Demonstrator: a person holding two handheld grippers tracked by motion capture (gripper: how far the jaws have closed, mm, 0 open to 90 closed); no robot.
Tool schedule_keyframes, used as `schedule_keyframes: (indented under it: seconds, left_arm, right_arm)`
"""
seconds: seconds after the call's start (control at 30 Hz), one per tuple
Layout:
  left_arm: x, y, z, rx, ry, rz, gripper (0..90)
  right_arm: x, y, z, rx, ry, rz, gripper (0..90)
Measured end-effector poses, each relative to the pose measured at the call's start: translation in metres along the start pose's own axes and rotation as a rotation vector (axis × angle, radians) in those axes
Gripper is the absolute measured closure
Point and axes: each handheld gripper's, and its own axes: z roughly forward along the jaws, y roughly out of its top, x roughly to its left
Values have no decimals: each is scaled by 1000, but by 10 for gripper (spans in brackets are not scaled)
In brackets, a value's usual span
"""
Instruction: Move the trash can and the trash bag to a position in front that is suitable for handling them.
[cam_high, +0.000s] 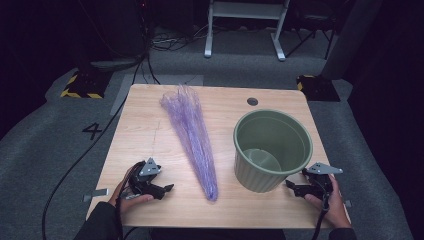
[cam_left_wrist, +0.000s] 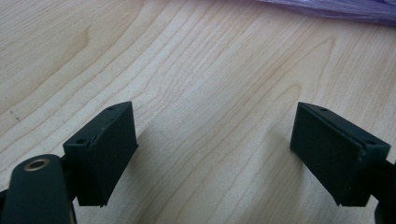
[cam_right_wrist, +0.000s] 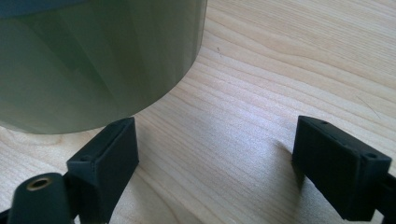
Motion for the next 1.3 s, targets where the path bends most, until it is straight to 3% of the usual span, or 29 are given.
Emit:
schedule_keyframes:
  seconds: [0.57,0.77,0.93,1.0,1.07,1.23,1.3]
  left_arm:
    - [0,0,0,0,2,0,144]
    - [0,0,0,0,2,1,144]
    - [0,-1,-1,1,5,3,146]
    - [0,-1,-1,0,4,3,146]
    - [0,-1,-1,0,4,3,146]
    - [0,-1,-1,1,3,3,146]
    - [0,-1,-1,0,3,3,146]
  right_arm:
    - [-3,2,2,6,25,-24,135]
    - [-9,3,-4,-40,48,44,208]
    - [-6,12,-6,-67,39,2,261]
    - [1,18,-2,-47,25,-67,281]
    - [2,19,-2,-44,24,-77,281]
    - [5,23,-1,-46,44,-113,298]
    - [9,26,0,-78,71,-142,363]
